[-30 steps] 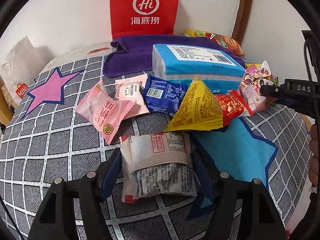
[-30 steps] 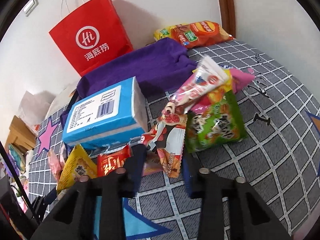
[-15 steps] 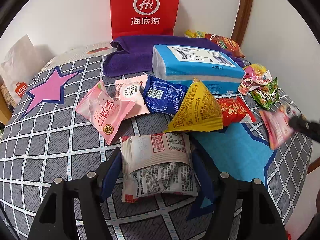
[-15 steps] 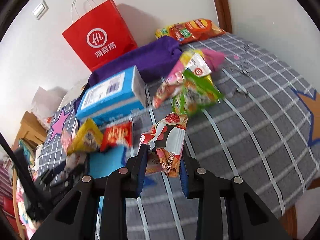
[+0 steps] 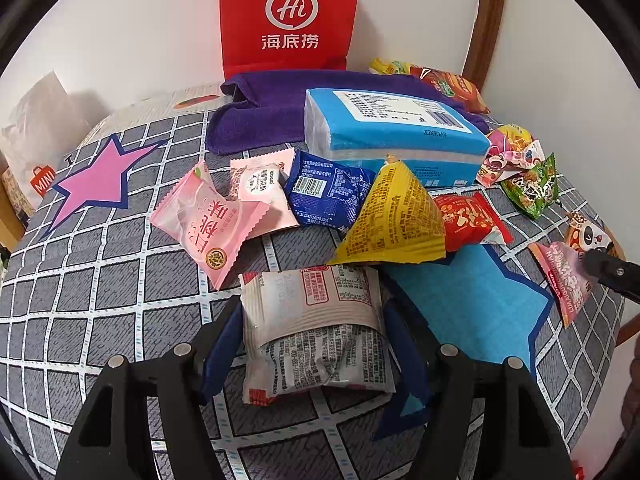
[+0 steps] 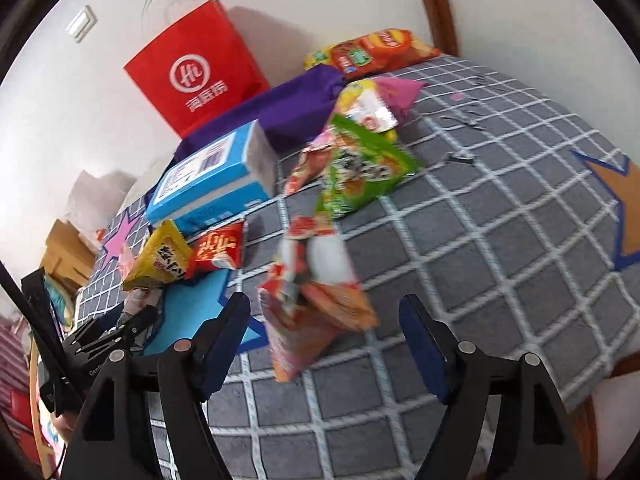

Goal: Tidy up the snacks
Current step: 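Carry both held packets up over the purple cloth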

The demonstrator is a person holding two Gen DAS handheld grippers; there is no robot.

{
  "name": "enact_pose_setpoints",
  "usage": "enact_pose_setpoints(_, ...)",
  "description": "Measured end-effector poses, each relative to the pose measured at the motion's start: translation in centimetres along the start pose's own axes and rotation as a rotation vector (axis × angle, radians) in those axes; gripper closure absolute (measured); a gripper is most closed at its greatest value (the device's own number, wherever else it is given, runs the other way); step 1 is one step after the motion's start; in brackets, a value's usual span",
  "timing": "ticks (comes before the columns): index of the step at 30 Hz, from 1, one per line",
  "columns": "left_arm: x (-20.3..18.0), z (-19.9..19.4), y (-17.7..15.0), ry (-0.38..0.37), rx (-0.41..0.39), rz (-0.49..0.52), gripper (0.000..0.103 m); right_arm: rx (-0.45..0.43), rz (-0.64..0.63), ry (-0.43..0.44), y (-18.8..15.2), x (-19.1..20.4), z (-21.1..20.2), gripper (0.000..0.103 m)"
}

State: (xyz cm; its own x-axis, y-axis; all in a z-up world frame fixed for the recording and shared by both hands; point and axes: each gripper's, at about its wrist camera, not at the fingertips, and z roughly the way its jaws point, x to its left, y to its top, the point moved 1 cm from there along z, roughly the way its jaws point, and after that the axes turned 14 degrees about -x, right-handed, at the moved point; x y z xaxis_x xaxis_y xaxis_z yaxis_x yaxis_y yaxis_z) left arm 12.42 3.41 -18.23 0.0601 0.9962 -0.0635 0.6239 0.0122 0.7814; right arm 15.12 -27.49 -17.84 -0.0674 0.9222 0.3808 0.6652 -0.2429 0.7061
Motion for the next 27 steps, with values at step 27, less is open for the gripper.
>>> enact_pose_setpoints(27, 2.3, -4.9, 1.9, -0.012, -0.020, -0.079, 0.054, -0.123, -0.124, -0.003, 4.7, 4.2, -3.0, 0.052)
